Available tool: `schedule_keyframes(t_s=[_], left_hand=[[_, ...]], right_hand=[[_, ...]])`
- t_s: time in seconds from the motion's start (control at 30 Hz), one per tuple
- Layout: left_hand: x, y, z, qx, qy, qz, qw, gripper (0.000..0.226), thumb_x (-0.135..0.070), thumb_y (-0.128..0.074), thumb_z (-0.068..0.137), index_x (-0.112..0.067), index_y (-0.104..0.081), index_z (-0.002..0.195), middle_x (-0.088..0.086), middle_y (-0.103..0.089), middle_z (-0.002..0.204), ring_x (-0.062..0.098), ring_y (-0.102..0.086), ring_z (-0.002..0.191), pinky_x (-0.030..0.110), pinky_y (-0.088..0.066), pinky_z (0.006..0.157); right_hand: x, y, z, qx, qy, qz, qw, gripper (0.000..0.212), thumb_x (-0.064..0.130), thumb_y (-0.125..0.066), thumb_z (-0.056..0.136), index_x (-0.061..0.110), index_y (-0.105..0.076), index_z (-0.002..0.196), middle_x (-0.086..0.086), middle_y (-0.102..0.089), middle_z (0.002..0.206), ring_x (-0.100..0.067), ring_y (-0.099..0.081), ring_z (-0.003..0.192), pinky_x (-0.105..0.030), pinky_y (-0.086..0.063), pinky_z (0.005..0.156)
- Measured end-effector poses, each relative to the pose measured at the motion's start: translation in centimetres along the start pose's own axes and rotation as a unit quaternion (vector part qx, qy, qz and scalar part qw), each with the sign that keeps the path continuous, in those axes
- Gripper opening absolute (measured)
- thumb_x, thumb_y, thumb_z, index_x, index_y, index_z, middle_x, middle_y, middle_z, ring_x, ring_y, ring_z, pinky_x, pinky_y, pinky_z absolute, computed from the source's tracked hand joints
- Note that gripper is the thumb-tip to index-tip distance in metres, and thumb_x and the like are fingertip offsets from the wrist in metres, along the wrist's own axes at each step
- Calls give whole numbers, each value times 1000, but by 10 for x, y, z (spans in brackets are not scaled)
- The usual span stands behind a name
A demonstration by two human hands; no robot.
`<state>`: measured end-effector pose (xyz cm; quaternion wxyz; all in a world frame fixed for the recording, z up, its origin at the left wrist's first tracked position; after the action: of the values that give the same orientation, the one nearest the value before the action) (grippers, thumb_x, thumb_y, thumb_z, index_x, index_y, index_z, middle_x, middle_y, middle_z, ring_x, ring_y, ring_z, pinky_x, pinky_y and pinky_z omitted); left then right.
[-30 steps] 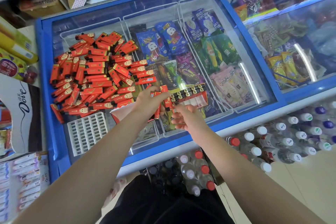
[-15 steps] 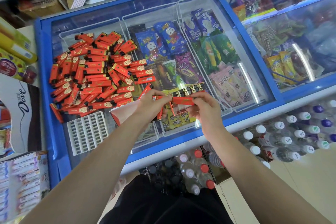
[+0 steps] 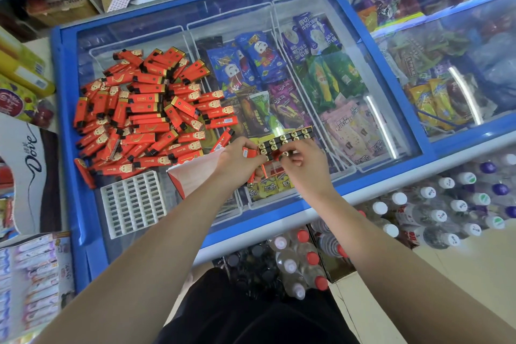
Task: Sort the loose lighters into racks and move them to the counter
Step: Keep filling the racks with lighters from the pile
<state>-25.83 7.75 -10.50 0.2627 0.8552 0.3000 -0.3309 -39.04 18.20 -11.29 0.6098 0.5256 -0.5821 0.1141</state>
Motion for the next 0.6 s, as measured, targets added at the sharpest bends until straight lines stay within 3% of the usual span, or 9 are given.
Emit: schedule_keyframes(t_s=[0.2, 0.33, 0.43, 0.6], left_hand=[[3, 0, 1, -1, 8, 17, 1000, 24, -14, -73, 96, -13, -57, 113, 14, -74, 72, 25, -72, 64, 53, -65, 77], [3, -1, 1, 0, 13, 26, 1000, 21, -21, -70, 97, -20, -56, 113, 10, -77, 74, 28, -77, 72, 51, -65, 82], [4, 0, 2, -9, 17, -11, 1000, 12, -24, -61, 97, -26, -56, 108, 8, -79, 77, 30, -79, 82, 52, -63, 88], [3, 3, -2, -6, 20, -101, 995, 10, -12, -57, 102, -19, -56, 110, 13, -79, 79, 29, -78, 79, 54, -61, 92]], right_hand=[[-8, -9, -4, -34, -50, 93, 994, 20, 7, -63, 95, 20, -72, 107, 9, -63, 106, -1, -68, 84, -11, -51, 72], [-16, -13, -1, -69, -198, 240, 948, 19, 5, -73, 88, 12, -58, 98, -6, -70, 90, -21, -68, 73, -36, -59, 76], [-20, -22, -3, -21, -300, 280, 912, 28, 16, -81, 85, 2, -61, 98, -8, -65, 69, -18, -56, 59, -32, -53, 64], [-17, -25, -10, -8, -336, 304, 892, 31, 28, -76, 90, 6, -58, 100, -6, -62, 70, -19, -58, 62, -33, -55, 65]])
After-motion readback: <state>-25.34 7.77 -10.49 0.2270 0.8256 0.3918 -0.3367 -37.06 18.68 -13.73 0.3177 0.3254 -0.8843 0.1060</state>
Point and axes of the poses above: each hand's wrist, its own z-axis towards the middle knuckle, its own y-axis out of the back of the hand, x = y × z, the point moved 3 cm from there along z, towards the middle knuckle
